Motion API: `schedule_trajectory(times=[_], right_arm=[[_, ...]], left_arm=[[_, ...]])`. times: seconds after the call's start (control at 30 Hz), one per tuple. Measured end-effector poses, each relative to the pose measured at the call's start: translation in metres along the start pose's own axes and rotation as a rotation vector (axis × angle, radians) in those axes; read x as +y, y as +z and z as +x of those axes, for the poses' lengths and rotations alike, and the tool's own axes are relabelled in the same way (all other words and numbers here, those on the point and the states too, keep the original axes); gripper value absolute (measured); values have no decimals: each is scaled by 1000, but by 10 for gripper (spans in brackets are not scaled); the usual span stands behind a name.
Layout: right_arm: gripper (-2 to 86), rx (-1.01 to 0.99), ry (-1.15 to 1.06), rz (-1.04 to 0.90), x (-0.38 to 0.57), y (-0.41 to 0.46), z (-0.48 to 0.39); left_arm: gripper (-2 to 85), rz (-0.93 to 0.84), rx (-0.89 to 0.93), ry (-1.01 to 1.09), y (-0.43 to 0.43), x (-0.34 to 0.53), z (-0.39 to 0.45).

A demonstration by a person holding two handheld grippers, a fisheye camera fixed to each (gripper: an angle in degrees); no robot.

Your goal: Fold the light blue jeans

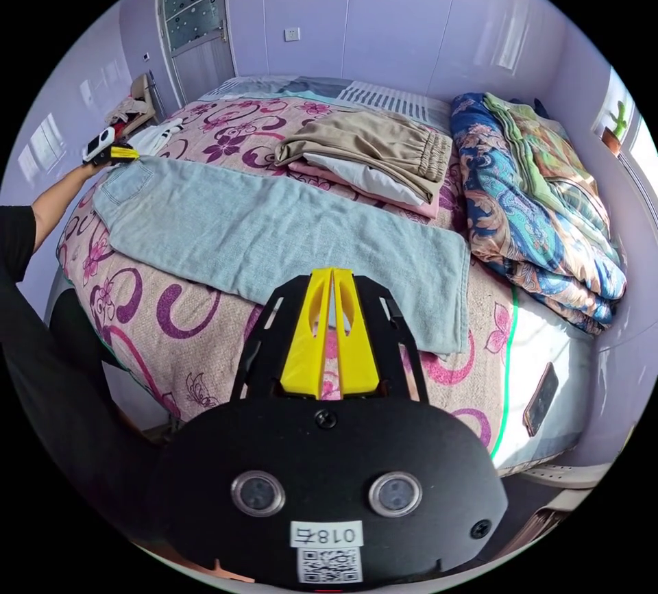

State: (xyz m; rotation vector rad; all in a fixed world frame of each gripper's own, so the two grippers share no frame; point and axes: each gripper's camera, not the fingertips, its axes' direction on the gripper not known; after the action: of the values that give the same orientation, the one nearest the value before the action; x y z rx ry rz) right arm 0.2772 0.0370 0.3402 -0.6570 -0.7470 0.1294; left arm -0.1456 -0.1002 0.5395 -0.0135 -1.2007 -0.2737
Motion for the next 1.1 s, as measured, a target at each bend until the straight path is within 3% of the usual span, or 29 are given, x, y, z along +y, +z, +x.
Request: schedule_trajectory(times=[0.17,0.4,0.87,1.1], right_arm=[[27,52,-97,0,-3,29,-12],[65,203,-372,-37,-11,73,-41],[101,387,-756,-243,-56,182,-47],[105,306,-908,-460,-51,214,-52]], left_arm=[[-10,170,-4,-91,-81,80,-6],[-9,269,168,-293,-152,214,-14],[-9,191,292,-616,-134,365,-36],[-10,208,315,-644,-121,400,-80]])
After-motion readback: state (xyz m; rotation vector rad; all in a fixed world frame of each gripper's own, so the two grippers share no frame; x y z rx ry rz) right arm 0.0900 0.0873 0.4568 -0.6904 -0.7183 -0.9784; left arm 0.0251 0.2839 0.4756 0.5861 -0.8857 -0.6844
